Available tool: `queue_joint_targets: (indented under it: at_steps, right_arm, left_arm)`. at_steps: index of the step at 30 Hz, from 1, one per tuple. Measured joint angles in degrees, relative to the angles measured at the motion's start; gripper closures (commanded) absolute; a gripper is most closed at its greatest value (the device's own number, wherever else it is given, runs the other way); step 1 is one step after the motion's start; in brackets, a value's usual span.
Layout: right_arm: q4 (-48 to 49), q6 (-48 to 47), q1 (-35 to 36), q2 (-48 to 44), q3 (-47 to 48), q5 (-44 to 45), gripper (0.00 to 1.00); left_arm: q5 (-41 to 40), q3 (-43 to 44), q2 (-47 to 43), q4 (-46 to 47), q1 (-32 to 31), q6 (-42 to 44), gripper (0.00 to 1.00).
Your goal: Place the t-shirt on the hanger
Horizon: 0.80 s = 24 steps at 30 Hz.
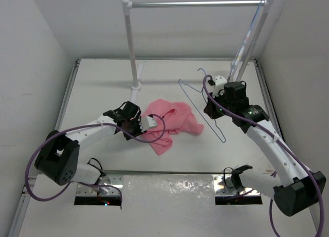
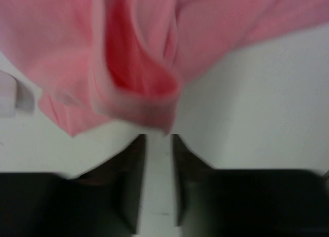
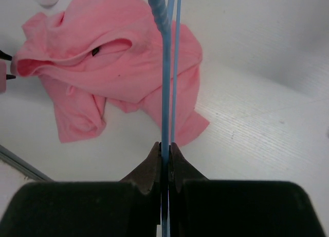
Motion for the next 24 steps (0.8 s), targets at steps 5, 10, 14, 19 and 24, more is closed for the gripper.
queue_joint_targets:
  at_steps: [5, 10, 14, 19, 24]
  right_arm:
    - [0.63, 0.17, 1.2, 1.77, -2.21, -0.79, 1.0]
    - [0.9, 0.17, 1.18, 1.79, -2.6, -0.76, 1.0]
    - [1.25, 0.15, 1.18, 1.18, -3.58, -0.57, 1.0]
    - [0.15, 0.04, 1.18, 1.14, -3.8, -0.33, 1.0]
    - [-1.44, 0.11, 1.18, 0.52, -3.8, -1.31, 1.0]
  left_arm:
    - [-0.74, -0.44, -1.55, -3.91, 1.36, 1.49, 0.55]
    - [1.44, 7.13, -2.45, -3.78, 1.38, -2.38, 0.55]
    - [5.7, 12.83, -2.03, -0.63, 0.98, -7.45, 0.5]
    - [5.64, 17.53, 5.7, -0.52, -1.84, -10.38, 0.57]
    - [0.68, 17.09, 13.68, -2.36, -2.78, -12.39, 0.74]
